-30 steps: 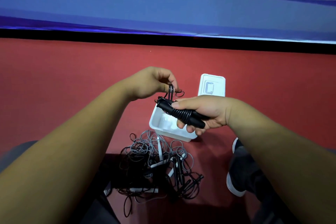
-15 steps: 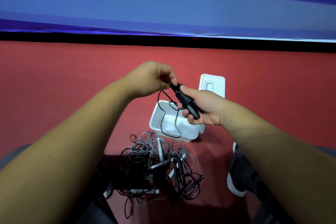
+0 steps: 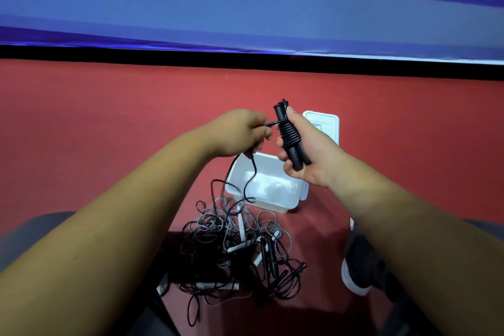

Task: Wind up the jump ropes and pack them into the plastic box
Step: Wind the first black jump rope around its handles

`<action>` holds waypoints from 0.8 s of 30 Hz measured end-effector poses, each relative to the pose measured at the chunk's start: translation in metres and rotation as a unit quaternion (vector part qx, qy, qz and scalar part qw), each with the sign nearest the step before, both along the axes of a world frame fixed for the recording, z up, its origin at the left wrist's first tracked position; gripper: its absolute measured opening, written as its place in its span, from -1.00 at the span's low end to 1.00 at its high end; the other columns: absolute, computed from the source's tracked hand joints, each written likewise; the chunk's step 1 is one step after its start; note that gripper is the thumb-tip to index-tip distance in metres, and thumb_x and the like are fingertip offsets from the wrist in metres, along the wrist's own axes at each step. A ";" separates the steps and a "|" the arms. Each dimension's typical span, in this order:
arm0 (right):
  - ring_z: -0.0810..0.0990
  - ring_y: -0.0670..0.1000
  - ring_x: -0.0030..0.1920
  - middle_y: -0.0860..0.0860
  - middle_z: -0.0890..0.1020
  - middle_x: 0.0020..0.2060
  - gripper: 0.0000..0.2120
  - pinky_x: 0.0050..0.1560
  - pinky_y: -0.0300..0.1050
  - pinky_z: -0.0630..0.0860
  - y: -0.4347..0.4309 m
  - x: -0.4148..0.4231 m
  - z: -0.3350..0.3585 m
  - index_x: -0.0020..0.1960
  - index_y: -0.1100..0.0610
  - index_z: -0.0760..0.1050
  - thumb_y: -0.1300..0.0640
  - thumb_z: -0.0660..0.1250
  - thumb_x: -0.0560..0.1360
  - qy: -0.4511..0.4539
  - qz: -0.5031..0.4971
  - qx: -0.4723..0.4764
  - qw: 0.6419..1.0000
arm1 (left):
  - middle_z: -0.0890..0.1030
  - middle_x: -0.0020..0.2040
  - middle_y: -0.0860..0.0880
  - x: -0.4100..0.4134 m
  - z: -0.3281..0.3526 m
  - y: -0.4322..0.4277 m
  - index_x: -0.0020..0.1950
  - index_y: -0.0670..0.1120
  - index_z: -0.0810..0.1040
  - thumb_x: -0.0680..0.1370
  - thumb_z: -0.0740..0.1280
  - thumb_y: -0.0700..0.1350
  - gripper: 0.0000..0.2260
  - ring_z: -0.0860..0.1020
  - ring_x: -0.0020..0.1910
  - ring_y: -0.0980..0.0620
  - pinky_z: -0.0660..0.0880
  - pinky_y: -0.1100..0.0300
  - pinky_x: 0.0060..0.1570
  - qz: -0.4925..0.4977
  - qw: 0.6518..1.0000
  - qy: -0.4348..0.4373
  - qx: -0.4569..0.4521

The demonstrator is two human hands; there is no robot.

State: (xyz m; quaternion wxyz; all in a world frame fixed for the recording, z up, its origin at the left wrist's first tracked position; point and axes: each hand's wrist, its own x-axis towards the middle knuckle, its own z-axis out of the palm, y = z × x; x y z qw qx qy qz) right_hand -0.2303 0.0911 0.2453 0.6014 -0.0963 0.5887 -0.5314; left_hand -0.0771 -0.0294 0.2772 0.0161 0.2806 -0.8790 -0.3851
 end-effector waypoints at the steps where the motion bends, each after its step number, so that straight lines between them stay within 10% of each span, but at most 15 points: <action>1: 0.51 -0.01 -0.37 0.00 0.60 -0.24 -0.48 -0.35 -0.20 0.40 0.000 -0.001 0.002 0.05 0.00 0.64 -0.45 0.43 0.47 -0.005 0.003 -0.006 1.000 | 0.62 -0.25 -0.07 0.000 0.000 0.000 0.05 -0.13 0.57 0.73 0.23 -0.09 -0.81 0.60 -0.34 0.05 0.58 0.19 -0.23 0.007 1.000 0.011 -0.003; 7: 0.50 -0.03 -0.34 -0.03 0.60 -0.22 -0.46 -0.33 -0.19 0.43 -0.001 -0.007 0.007 0.09 -0.06 0.67 -0.51 0.39 0.45 -0.006 0.020 -0.030 0.999 | 0.41 -0.18 -0.05 0.004 -0.003 -0.005 0.07 -0.13 0.53 0.76 0.16 0.04 -0.72 0.39 -0.24 0.03 0.40 0.12 -0.18 0.051 0.984 0.117 0.122; 19: 0.46 0.00 -0.40 0.00 0.55 -0.26 -0.44 -0.43 -0.20 0.35 0.005 -0.006 0.014 0.21 0.08 0.64 -0.40 0.31 0.57 0.000 0.160 -0.033 0.986 | 0.73 -0.16 0.09 0.014 -0.013 -0.032 0.01 0.06 0.74 0.60 0.46 -0.10 -0.93 0.60 -0.16 0.20 0.55 0.06 0.15 0.037 0.999 0.005 0.032; 24: 0.46 -0.01 -0.43 0.00 0.54 -0.28 -0.43 -0.43 -0.22 0.36 0.009 -0.006 0.021 0.19 0.08 0.65 -0.39 0.25 0.58 -0.007 0.221 -0.028 0.975 | 0.71 -0.02 -0.07 0.020 -0.013 -0.031 0.12 -0.15 0.68 0.67 0.36 -0.21 -0.89 0.60 0.00 0.06 0.53 -0.07 0.32 0.021 0.985 0.048 0.162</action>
